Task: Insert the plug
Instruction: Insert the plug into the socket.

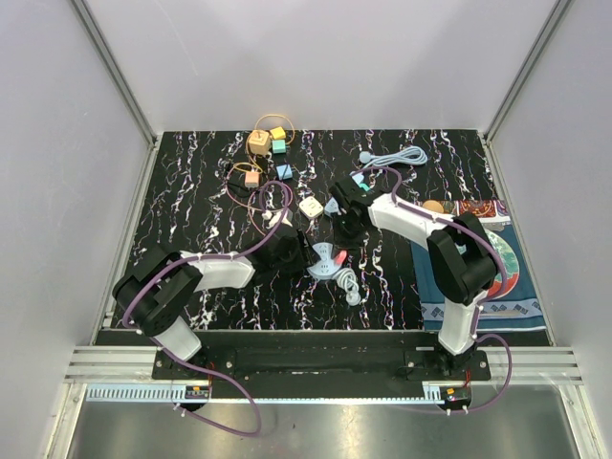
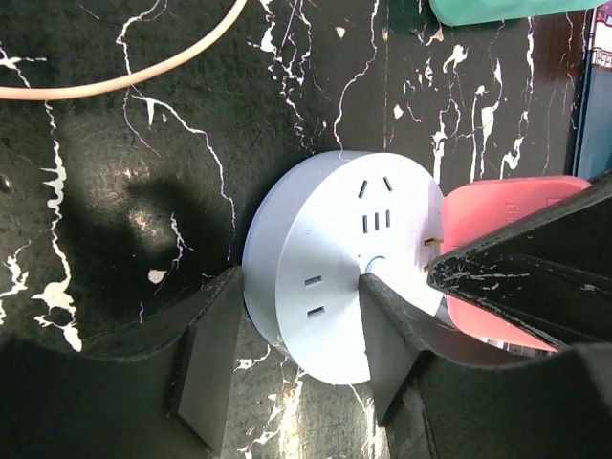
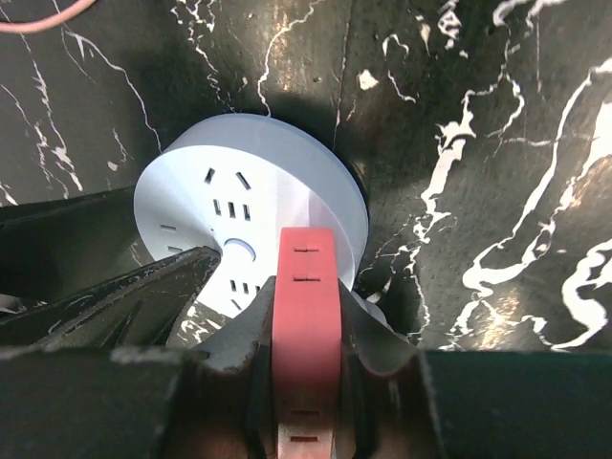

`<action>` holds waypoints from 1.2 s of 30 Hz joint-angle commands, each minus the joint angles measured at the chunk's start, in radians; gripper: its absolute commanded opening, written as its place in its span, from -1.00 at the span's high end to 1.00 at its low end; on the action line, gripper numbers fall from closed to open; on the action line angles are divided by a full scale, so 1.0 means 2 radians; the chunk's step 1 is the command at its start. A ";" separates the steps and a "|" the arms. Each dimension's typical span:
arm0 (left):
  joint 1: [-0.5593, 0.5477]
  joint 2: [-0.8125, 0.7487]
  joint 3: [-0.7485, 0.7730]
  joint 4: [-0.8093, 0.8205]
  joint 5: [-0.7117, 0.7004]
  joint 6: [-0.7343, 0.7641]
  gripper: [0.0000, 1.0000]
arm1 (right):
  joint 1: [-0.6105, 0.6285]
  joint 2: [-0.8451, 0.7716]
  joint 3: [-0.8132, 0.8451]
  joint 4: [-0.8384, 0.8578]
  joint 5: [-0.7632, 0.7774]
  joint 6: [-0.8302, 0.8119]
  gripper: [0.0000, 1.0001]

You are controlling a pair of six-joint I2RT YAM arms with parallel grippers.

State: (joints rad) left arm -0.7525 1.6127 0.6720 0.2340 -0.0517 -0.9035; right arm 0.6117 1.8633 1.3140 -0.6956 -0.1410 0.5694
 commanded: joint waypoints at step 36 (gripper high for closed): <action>-0.003 0.024 0.007 0.000 0.007 -0.030 0.23 | 0.070 0.014 -0.085 0.017 0.166 -0.118 1.00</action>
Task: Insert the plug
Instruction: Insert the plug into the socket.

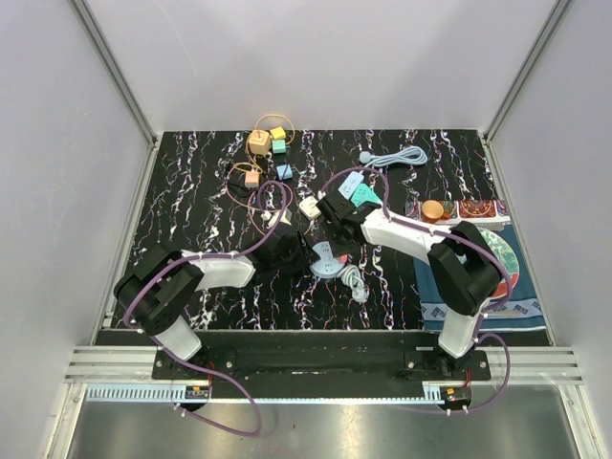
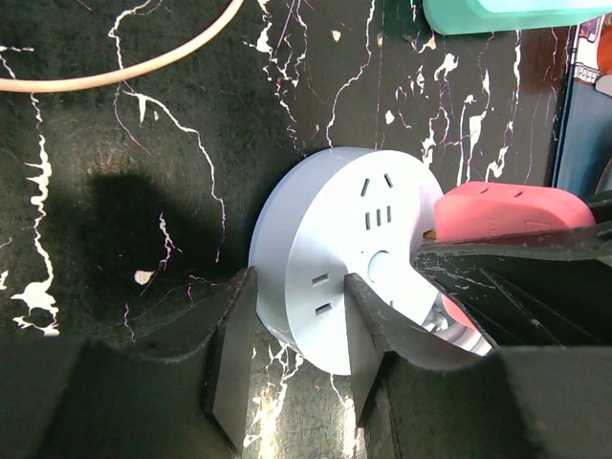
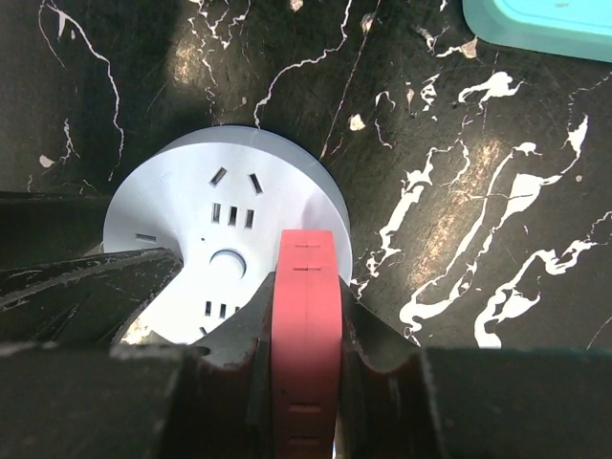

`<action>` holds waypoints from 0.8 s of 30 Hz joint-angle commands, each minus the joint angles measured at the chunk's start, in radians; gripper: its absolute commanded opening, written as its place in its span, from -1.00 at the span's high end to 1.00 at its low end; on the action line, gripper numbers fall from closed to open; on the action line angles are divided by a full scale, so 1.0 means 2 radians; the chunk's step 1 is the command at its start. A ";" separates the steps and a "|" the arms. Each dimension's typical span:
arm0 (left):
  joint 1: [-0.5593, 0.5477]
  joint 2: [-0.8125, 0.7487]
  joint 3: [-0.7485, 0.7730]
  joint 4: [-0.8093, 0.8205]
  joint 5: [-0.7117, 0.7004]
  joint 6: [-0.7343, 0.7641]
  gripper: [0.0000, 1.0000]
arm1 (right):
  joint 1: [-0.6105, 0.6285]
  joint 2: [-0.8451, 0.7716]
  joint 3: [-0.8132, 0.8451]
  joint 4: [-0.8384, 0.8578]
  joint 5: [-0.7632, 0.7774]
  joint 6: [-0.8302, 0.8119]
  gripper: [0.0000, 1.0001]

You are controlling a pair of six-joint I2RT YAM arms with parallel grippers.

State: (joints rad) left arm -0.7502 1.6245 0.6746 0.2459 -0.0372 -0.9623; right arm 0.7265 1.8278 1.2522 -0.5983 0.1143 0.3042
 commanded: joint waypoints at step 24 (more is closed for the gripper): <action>-0.005 0.032 0.018 -0.027 -0.015 0.000 0.29 | 0.011 -0.011 -0.005 -0.015 0.071 0.033 -0.06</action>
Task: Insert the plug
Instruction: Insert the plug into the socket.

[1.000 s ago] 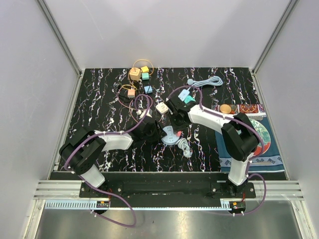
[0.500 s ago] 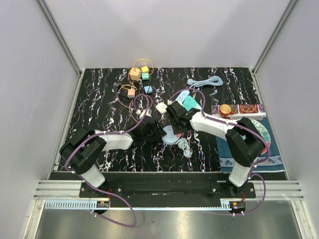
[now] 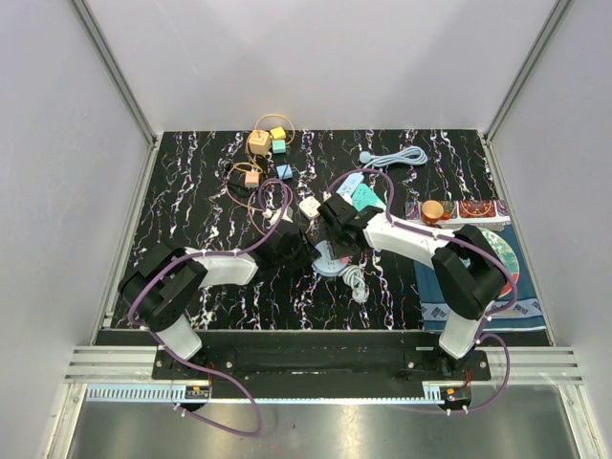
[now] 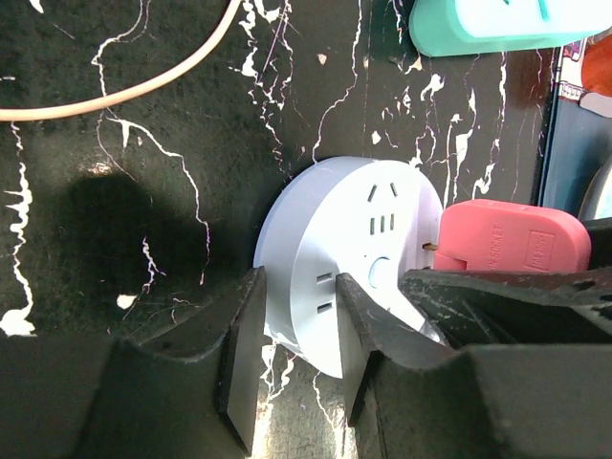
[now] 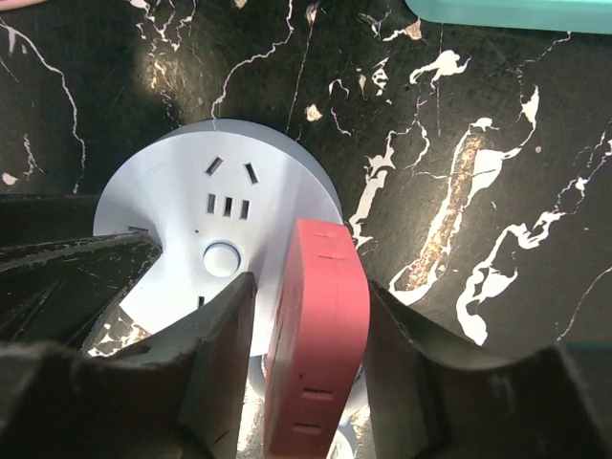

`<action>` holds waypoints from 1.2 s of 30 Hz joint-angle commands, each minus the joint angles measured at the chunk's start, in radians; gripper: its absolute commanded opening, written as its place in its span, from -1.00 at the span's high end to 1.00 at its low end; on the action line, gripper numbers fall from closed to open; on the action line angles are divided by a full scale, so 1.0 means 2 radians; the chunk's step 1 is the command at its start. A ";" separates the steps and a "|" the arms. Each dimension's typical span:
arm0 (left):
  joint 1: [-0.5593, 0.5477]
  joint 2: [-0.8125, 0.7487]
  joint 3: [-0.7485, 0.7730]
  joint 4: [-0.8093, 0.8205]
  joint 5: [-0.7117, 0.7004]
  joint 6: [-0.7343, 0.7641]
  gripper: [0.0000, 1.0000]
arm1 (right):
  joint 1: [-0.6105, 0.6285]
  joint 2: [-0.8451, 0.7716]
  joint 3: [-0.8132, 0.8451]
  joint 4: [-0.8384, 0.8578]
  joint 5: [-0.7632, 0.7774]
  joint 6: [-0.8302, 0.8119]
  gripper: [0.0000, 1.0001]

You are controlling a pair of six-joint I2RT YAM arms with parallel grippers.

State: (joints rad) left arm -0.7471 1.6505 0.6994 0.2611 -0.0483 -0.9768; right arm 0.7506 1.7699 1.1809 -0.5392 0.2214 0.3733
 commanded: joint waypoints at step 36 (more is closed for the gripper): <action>-0.010 0.021 0.015 -0.048 -0.017 0.017 0.30 | -0.012 0.057 0.124 -0.146 0.010 0.037 0.28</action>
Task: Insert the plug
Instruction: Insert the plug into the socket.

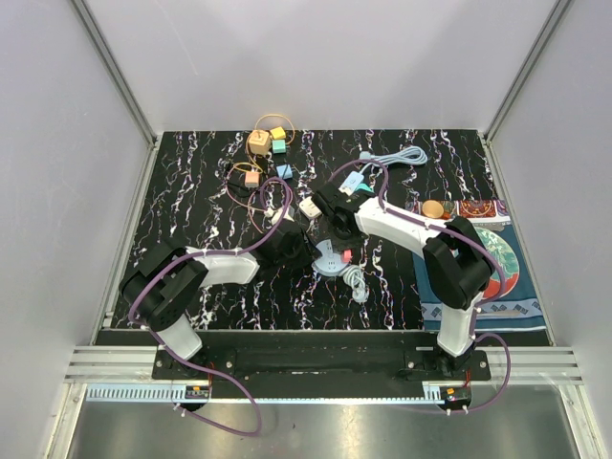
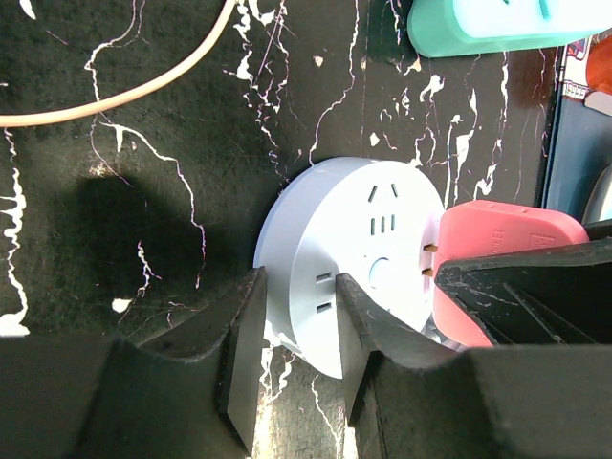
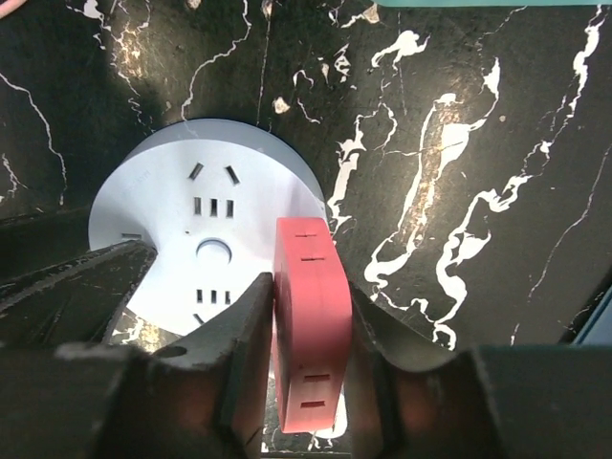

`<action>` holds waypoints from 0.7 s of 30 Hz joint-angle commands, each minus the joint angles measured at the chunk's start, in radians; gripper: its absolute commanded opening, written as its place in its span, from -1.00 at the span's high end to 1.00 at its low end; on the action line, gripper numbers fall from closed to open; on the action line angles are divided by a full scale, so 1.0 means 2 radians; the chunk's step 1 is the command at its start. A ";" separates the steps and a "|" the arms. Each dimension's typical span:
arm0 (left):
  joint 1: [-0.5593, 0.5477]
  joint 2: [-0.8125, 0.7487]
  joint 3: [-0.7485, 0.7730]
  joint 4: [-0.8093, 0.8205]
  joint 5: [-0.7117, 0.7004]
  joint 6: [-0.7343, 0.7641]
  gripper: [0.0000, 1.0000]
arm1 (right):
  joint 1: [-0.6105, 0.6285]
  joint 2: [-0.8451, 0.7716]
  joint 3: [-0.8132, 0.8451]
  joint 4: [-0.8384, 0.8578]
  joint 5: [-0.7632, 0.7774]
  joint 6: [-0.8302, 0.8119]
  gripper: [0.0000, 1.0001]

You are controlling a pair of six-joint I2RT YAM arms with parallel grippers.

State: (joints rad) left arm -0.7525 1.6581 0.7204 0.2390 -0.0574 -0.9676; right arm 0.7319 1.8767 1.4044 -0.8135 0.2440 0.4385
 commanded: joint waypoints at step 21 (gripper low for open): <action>-0.007 0.019 0.003 -0.040 -0.013 0.006 0.35 | -0.018 0.002 -0.092 0.045 0.003 0.010 1.00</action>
State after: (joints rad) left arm -0.7582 1.6581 0.7227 0.2359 -0.0612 -0.9688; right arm 0.7250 1.8385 1.3148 -0.7086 0.2192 0.4610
